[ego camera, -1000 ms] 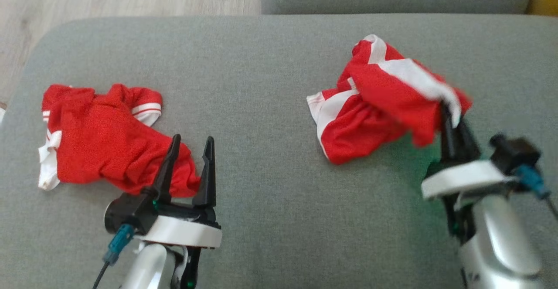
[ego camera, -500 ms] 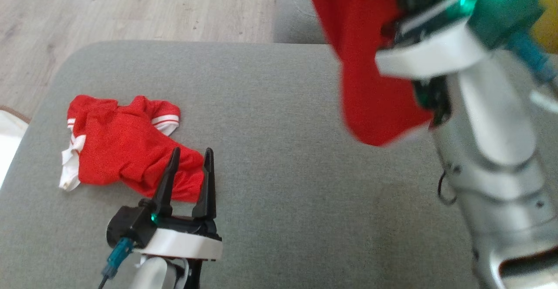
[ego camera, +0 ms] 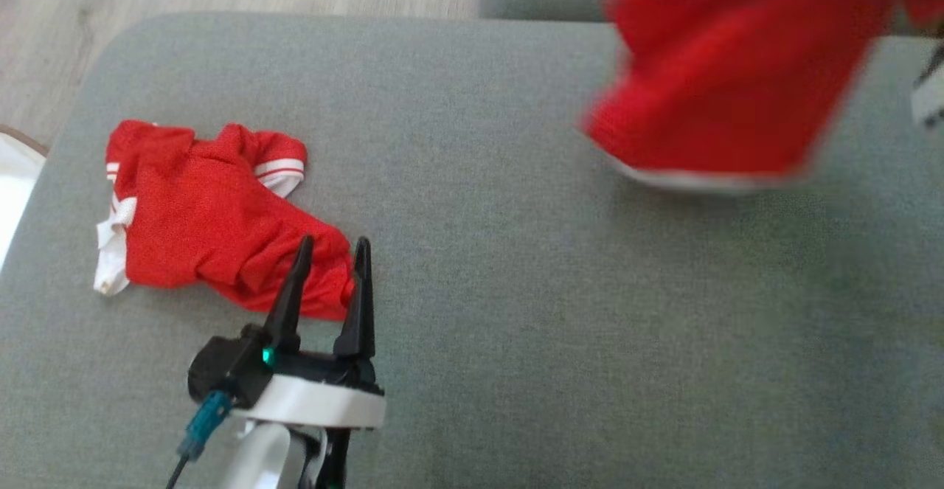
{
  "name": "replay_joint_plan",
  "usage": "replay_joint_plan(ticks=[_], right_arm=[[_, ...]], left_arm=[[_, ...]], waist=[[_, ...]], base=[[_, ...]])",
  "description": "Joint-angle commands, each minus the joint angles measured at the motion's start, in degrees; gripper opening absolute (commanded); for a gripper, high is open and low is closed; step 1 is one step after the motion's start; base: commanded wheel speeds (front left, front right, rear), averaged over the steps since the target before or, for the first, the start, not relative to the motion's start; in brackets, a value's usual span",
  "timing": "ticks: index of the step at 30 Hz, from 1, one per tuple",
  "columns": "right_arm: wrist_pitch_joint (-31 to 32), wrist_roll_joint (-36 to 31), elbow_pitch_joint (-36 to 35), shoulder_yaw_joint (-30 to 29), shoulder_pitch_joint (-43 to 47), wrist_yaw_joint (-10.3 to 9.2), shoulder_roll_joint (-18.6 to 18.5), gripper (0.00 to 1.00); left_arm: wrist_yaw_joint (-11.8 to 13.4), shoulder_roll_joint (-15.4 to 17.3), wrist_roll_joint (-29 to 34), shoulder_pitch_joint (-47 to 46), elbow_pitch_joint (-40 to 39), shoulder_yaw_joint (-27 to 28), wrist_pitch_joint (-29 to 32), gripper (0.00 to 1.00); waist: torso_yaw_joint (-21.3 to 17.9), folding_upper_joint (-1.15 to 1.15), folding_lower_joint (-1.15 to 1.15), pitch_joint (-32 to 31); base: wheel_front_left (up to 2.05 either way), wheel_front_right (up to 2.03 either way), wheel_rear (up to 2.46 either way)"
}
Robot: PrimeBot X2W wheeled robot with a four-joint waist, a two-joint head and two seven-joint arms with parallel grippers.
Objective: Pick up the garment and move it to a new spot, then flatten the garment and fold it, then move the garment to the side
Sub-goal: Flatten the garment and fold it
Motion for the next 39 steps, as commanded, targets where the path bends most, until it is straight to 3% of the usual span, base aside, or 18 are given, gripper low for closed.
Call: replay_joint_plan(ticks=[1,6,12,18,23,27,32,39], right_arm=[[-0.17,-0.83,0.93,0.17,-0.7,-0.04,-0.46,1.0],[-3.03,-2.01,9.24,-1.23,-1.93,-0.04,1.36,1.0],[-5.95,-2.39,10.74,0.55,-1.65,-0.04,4.2,1.0],[-6.78,-2.1,0.43,1.15,4.78,-0.04,9.18,1.0],[-6.81,-3.39,-11.89,-0.96,16.65,-0.04,15.25,1.0],[-6.82,-3.99,-17.8,-3.3,27.03,-0.04,19.48,1.0],[-6.82,-2.04,-19.14,-3.18,35.62,-0.04,20.61,1.0],[-6.82,0.86,-20.11,-1.29,36.48,-0.04,20.65,1.0]], left_arm=[[-0.03,-0.04,0.26,-3.47,-1.74,1.14,-0.55,1.0],[0.25,-0.04,0.2,-4.44,-1.64,1.08,-0.55,1.0],[0.22,-0.04,0.31,-4.39,-1.35,1.59,-0.55,1.0],[0.11,-0.04,0.39,-3.58,-1.61,2.38,-0.55,1.0],[-0.12,-0.04,0.27,-2.77,-1.77,2.39,-0.55,1.0],[-0.18,-0.04,0.09,-2.22,-1.58,2.04,-0.55,1.0],[-0.33,-0.04,0.22,-1.84,-1.04,1.58,-0.55,1.0],[-0.58,-0.04,0.88,-2.2,-0.63,1.79,-0.55,1.0]], waist=[[0.06,0.0,-0.01,1.02],[-0.53,0.0,-0.01,1.58],[-1.89,0.0,-0.01,0.78],[-4.36,0.0,-0.01,-1.19],[-6.36,0.0,-0.01,-2.56],[-7.55,0.0,-0.01,-3.32],[-8.64,0.0,-0.01,-3.49],[-10.73,0.0,-0.01,-2.75]], base=[[0.0,0.0,0.0],[0.0,0.0,0.0],[0.0,0.0,0.0],[0.0,0.0,0.0],[0.0,0.0,0.0],[0.0,0.0,0.0],[0.0,0.0,0.0],[0.0,0.0,0.0]])
